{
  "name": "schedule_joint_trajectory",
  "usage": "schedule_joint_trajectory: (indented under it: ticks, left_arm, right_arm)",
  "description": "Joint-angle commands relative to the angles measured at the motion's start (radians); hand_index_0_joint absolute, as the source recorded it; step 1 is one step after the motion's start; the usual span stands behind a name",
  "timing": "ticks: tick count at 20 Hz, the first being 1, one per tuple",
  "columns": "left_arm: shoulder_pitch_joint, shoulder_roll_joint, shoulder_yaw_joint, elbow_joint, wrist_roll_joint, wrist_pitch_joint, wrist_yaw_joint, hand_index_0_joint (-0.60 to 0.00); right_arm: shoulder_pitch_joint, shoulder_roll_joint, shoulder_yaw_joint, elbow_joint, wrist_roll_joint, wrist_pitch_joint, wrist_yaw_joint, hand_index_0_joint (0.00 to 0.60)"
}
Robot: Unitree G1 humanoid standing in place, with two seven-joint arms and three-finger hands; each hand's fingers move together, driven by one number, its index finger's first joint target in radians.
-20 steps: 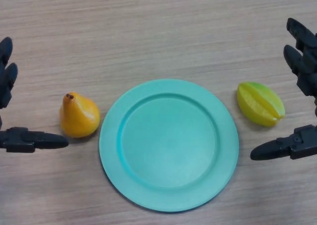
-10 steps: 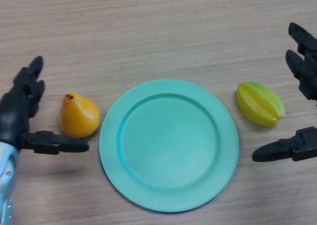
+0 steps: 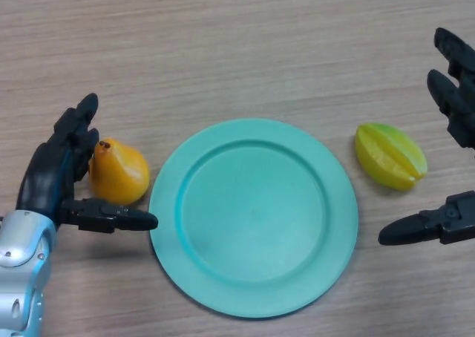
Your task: Pick up the yellow pear and place it on the plate
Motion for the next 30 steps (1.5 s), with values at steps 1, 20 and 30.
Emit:
schedule_joint_trajectory:
  ticks: [1,20,30]
  left_arm:
    - [-0.05,0.038,0.037,-0.01,0.072,-0.214,0.079,-0.449]
    - [0.076,-0.038,-0.07,-0.454,0.348,-0.13,0.111,-0.6]
    - [0.113,-0.115,-0.233,-0.354,0.419,-0.226,-0.05,-0.6]
  right_arm:
    - [-0.016,-0.026,-0.086,-0.075,0.042,-0.069,-0.034,0.0]
    - [0.003,-0.015,-0.099,-0.157,0.047,0.0,-0.042,0.0]
    - [0.014,-0.01,-0.099,-0.187,0.048,0.035,-0.056,0.0]
